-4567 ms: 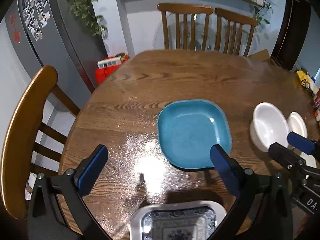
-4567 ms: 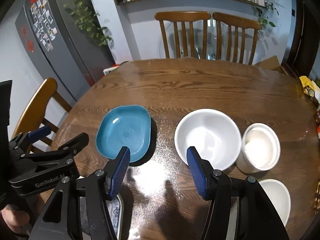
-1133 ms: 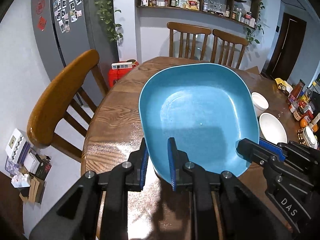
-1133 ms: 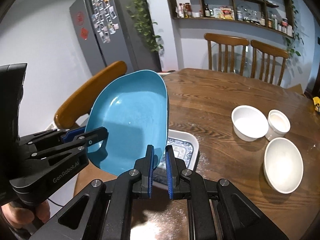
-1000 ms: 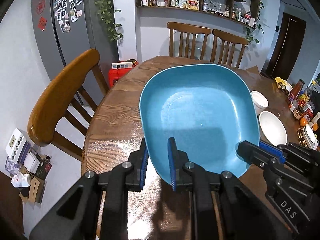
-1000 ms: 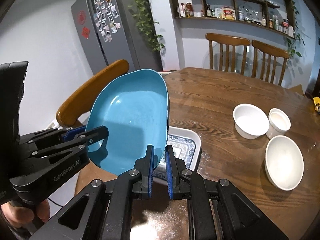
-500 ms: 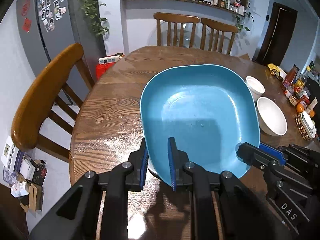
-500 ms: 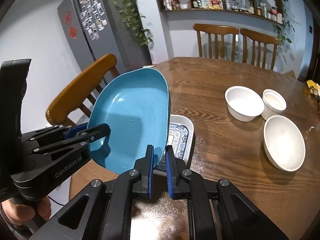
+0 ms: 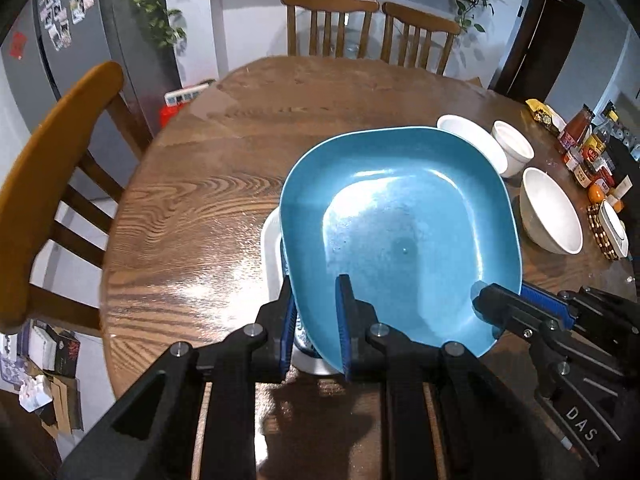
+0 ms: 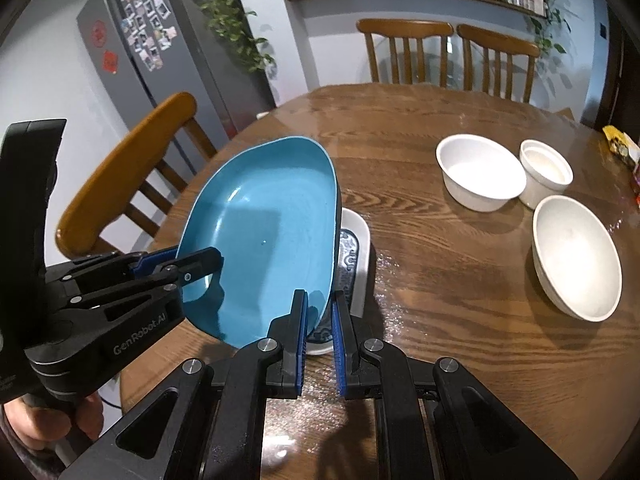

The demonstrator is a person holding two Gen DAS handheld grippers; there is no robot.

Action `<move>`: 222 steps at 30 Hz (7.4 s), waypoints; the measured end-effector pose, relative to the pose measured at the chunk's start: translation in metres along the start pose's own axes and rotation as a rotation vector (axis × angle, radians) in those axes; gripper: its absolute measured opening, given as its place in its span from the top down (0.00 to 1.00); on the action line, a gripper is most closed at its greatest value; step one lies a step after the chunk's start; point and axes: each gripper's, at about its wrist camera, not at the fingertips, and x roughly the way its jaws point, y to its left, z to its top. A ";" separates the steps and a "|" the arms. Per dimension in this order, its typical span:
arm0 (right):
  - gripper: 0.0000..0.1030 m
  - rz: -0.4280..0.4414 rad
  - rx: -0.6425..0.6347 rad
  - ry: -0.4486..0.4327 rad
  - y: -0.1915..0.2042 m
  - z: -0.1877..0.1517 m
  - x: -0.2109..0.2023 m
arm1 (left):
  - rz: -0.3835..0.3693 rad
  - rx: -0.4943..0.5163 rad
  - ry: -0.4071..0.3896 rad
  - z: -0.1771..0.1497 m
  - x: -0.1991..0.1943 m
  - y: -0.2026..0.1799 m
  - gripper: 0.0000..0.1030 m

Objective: Organize plates and bowls

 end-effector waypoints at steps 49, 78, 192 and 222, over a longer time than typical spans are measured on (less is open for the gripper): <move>0.87 -0.022 0.068 0.190 -0.006 0.000 0.062 | 0.031 0.026 0.153 -0.007 0.046 0.009 0.83; 0.60 -0.003 0.044 0.003 -0.007 0.002 0.011 | 0.120 0.026 0.009 -0.013 -0.010 -0.006 0.29; 0.83 0.120 0.168 0.132 -0.198 -0.020 0.006 | 0.083 -0.073 0.152 0.007 0.056 -0.156 0.85; 0.45 0.039 0.155 0.008 -0.206 -0.009 -0.047 | 0.205 -0.052 -0.048 0.018 -0.013 -0.154 0.17</move>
